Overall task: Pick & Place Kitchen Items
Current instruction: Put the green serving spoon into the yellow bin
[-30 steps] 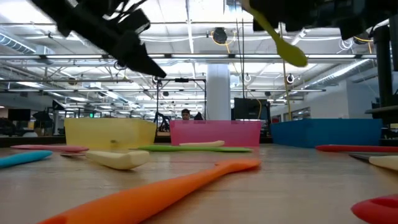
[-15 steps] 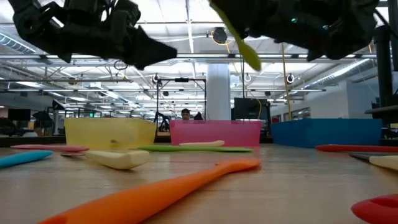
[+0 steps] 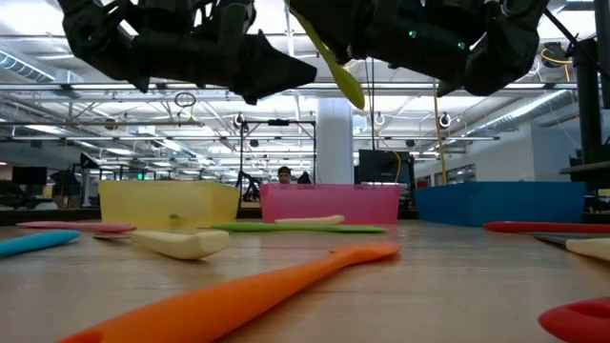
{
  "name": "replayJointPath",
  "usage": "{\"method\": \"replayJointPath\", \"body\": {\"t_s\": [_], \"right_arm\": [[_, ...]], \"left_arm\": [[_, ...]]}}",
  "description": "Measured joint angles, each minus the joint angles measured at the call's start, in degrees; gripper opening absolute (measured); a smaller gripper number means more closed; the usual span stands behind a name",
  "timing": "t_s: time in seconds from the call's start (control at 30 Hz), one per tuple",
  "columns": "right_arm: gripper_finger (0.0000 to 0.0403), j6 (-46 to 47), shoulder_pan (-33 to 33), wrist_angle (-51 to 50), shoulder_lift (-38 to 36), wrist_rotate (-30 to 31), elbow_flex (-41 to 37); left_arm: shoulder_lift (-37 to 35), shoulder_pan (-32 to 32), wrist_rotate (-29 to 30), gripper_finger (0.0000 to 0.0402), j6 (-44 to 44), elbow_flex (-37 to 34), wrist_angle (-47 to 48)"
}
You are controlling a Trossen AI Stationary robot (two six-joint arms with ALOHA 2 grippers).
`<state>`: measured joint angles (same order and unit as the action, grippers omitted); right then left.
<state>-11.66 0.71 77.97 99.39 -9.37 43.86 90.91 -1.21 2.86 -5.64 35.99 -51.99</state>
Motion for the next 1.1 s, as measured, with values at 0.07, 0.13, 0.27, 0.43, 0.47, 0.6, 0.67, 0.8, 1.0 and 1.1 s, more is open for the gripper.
{"method": "replayJointPath", "body": {"t_s": [0.07, 0.13, 0.27, 0.43, 0.47, 0.6, 0.67, 0.8, 1.0, 1.1], "right_arm": [[0.0049, -0.6, 0.0, -0.4, -0.8, 0.2, -0.3], [0.0049, -1.1, 0.0, 0.3, -1.4, 0.3, -0.2], [0.0050, -1.1, 0.0, 0.1, -1.3, 0.3, -0.3], [0.0050, -1.4, 0.0, -0.2, -1.4, 0.3, -0.3], [0.0050, -1.7, 0.0, 0.0, -1.4, 0.3, -0.3], [0.0050, -3.0, 0.0, 0.8, -1.4, 0.1, -0.3], [0.0050, -3.0, 0.0, 2.0, -1.4, 0.2, -0.3], [0.0050, -3.0, 0.0, 3.8, -1.4, 0.4, -0.3], [0.0050, -3.0, 0.0, 4.1, -1.4, 0.4, -0.3], [0.0050, -3.0, 0.0, 4.1, -1.4, 0.4, -0.3]], "left_arm": [[0.0, -0.3, 0.2, 0.0088, -1.0, 0.0, -1.2], [-0.1, -0.4, 0.2, 0.0088, -1.5, 0.0, -2.8], [-0.5, -0.4, -0.7, 0.0088, -1.6, 0.0, -7.2], [-0.5, -0.6, -1.3, 0.0088, -1.5, 0.0, -8.2], [-0.5, -0.7, -1.3, 0.0088, -1.5, 0.0, -8.3], [-0.5, -0.9, -2.2, 0.0088, -2.0, 0.0, -8.4], [-0.5, -1.0, -3.2, 0.0088, -2.3, 0.0, -8.4], [-0.5, -1.2, -3.8, 0.0088, -2.9, 0.0, -8.3], [-0.5, -1.6, -3.5, 0.0088, -3.3, 0.0, -10.1], [-0.5, -1.4, -3.4, 0.0088, -3.3, 0.0, -11.2]]}}
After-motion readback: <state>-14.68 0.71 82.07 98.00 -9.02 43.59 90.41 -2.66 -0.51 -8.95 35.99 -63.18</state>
